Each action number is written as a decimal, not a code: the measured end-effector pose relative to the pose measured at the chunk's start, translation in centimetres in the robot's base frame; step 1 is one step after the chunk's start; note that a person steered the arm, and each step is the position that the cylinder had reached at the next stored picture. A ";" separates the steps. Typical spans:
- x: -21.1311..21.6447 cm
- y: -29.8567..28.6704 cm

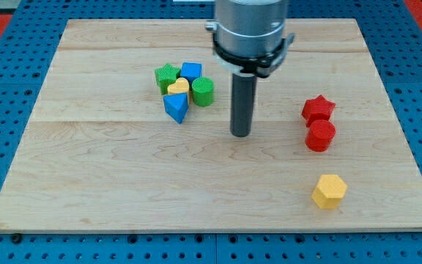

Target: Move the red star below the blue triangle

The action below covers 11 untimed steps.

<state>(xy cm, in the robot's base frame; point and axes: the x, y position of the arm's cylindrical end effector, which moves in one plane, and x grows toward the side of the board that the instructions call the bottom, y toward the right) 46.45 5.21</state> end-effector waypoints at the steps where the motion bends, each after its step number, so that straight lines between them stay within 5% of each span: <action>1: -2.3 0.3; 3: -9.8 13.8; 4: -6.4 19.1; 7: -3.1 3.0; 9: 2.0 2.5; 11: 0.3 -9.1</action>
